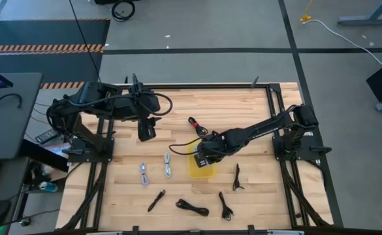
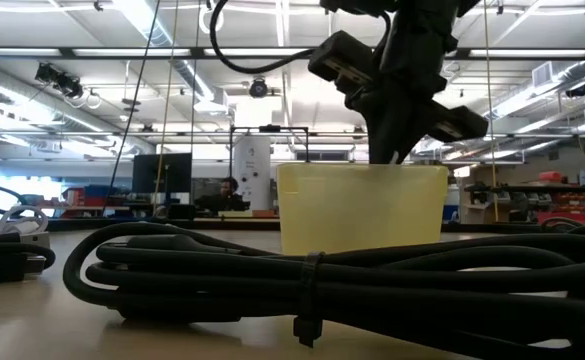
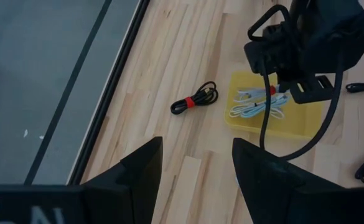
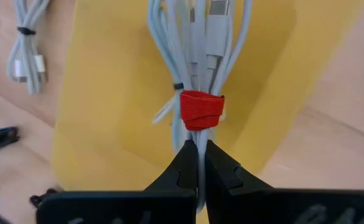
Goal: Pick and place USB-C Cables
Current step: Put the white charger cable into the yellow bin
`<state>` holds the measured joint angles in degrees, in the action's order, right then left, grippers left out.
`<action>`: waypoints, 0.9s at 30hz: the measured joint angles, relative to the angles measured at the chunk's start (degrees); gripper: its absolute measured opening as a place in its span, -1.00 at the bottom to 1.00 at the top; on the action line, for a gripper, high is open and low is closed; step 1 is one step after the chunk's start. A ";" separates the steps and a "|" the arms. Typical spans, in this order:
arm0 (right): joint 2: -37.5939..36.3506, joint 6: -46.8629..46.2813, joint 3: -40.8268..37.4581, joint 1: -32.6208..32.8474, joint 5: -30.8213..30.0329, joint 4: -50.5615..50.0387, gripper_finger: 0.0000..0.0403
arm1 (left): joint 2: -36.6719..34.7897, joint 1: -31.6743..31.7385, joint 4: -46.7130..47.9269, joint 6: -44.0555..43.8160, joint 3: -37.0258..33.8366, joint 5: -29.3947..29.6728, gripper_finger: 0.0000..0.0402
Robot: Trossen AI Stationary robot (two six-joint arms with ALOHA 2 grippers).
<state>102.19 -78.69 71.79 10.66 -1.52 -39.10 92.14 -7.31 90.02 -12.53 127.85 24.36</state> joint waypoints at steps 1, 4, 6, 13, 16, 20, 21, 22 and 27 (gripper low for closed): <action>0.00 -0.42 -0.45 0.13 0.09 0.86 -0.96 | 0.00 0.00 0.00 -0.05 0.00 0.00 0.00; 0.00 -1.42 -1.67 0.54 0.09 1.57 -0.96 | 0.00 0.00 -0.01 -0.25 0.00 0.00 0.00; -0.02 -2.25 -2.23 0.89 0.29 2.70 -0.96 | 0.00 0.00 0.00 -0.25 0.00 0.00 0.00; -0.02 -5.37 -4.69 2.48 1.18 7.93 -0.96 | 0.00 0.00 0.00 -0.29 0.00 0.00 0.00; -0.02 -6.72 -4.87 3.12 1.16 8.20 -0.96 | 0.00 0.00 0.00 -0.31 0.00 0.01 0.00; -0.02 -8.30 -4.87 4.09 1.22 8.89 -0.96 | 0.00 0.00 0.00 -0.31 0.00 0.00 0.00; -0.02 -8.60 -4.87 4.30 1.23 9.09 -0.96 | 0.00 0.02 -0.02 -0.31 0.00 0.02 0.00; -0.03 -8.95 -4.87 4.40 1.25 9.12 -0.96 | 0.00 0.00 0.00 -0.31 0.00 0.00 0.00; -0.02 -9.23 -4.87 4.22 0.69 7.91 -0.96 | 0.00 0.00 0.00 -0.32 0.00 0.01 0.00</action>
<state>102.17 -87.92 66.92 14.88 -0.84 -31.18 92.14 -7.31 90.02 -12.85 127.85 24.37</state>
